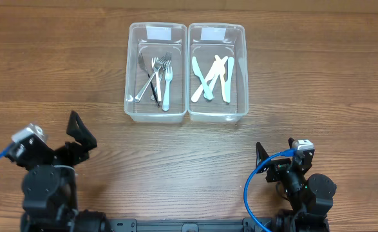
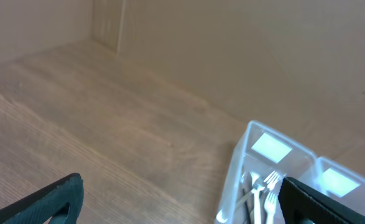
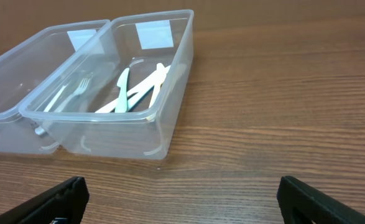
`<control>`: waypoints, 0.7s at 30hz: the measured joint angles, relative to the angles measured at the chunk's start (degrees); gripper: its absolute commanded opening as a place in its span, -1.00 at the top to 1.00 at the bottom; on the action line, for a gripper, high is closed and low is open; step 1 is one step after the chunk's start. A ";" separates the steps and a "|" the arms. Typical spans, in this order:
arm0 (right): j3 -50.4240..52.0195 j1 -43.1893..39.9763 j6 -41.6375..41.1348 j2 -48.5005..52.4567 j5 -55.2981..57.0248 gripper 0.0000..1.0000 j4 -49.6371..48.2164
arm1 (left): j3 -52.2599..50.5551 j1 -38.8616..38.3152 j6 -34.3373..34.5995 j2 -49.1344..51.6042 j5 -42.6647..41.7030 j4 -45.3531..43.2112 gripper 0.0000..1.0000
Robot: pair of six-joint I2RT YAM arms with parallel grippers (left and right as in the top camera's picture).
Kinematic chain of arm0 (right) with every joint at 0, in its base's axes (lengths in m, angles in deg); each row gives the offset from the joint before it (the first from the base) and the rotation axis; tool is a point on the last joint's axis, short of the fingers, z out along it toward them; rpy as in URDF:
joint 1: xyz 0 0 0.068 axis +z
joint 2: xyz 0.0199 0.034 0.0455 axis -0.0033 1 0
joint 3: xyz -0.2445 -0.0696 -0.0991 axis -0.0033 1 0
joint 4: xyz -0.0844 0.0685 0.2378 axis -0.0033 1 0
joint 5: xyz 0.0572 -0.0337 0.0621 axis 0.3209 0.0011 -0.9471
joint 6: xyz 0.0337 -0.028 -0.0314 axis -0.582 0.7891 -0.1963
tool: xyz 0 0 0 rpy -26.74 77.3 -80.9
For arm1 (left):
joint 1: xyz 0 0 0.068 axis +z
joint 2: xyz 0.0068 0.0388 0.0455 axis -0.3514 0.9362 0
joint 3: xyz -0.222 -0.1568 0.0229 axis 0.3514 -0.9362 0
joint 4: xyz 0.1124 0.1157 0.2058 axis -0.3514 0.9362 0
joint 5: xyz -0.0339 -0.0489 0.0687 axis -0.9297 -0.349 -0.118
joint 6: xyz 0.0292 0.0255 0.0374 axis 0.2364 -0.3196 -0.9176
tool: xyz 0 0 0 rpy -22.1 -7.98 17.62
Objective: Pack container
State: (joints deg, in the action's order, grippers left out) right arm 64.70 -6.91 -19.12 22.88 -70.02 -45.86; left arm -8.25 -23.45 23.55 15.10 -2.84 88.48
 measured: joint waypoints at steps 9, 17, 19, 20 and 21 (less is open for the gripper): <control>0.00 0.00 0.02 0.00 -0.04 -1.00 0.00 | -14.08 0.00 0.00 -8.81 0.33 -2.78 -1.00; 0.00 0.02 0.02 0.00 -0.02 -1.00 -0.04 | -22.29 0.00 0.17 -17.53 0.35 -6.08 -1.00; 0.00 0.00 0.02 0.00 0.00 -1.00 -0.02 | -23.28 0.00 0.17 -18.80 0.37 -6.16 -1.00; 0.00 0.00 0.04 0.00 0.00 -1.00 -0.02 | -23.78 0.00 0.17 -19.06 0.39 -6.32 -1.00; 0.00 0.00 0.04 0.00 0.02 -1.00 -0.02 | -24.17 0.00 0.20 -19.12 0.42 -6.54 -1.00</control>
State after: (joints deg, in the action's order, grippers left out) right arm 64.70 -6.91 -19.08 22.88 -69.99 -45.88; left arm -32.42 -23.45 23.74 -4.02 -2.42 81.94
